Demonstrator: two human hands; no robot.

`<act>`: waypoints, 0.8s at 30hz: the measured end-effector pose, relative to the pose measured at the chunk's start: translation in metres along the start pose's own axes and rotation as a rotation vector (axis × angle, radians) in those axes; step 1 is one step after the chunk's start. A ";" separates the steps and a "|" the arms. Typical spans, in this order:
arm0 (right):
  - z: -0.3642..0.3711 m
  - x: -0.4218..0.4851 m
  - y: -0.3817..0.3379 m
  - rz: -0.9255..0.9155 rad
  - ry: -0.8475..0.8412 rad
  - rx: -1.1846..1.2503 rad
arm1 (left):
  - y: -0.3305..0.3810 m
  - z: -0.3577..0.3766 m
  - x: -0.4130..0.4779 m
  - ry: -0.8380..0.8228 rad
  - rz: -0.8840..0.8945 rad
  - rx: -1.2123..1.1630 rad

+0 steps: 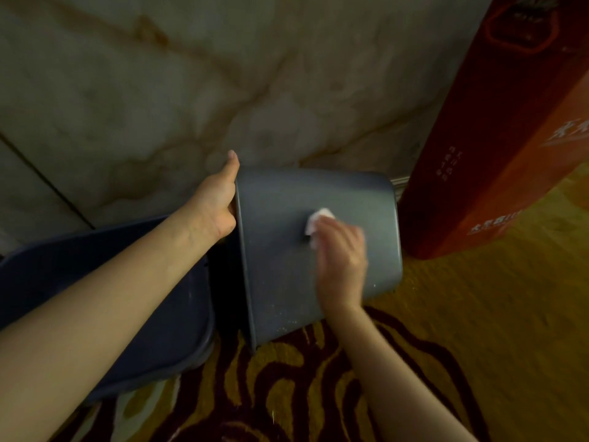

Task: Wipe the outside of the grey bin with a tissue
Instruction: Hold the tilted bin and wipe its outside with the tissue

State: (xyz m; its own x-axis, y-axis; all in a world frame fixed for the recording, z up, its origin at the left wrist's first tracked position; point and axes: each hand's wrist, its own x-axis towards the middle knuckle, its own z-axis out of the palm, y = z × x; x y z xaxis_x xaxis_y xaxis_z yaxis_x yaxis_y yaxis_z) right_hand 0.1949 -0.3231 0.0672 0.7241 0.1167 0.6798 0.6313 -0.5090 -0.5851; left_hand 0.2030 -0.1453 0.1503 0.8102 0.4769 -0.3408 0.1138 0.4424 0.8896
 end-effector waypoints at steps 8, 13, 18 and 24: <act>0.025 -0.048 -0.040 -0.234 -0.288 0.087 | -0.004 -0.011 0.001 0.020 -0.055 0.021; -0.011 -0.067 0.031 -0.026 -0.236 -0.042 | -0.001 -0.017 0.006 0.045 -0.087 0.018; -0.028 -0.050 0.071 0.170 -0.197 -0.199 | 0.002 -0.016 0.012 0.056 -0.075 -0.001; -0.014 -0.035 0.069 0.285 -0.141 -0.184 | -0.032 -0.038 -0.010 -0.021 -0.040 -0.042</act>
State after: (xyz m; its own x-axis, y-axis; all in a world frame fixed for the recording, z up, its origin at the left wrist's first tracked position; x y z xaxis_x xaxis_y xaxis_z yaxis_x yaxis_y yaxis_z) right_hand 0.2091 -0.3742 0.0097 0.9031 0.0575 0.4256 0.3470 -0.6817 -0.6441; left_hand 0.1690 -0.1357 0.1134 0.8171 0.4425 -0.3695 0.1225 0.4930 0.8614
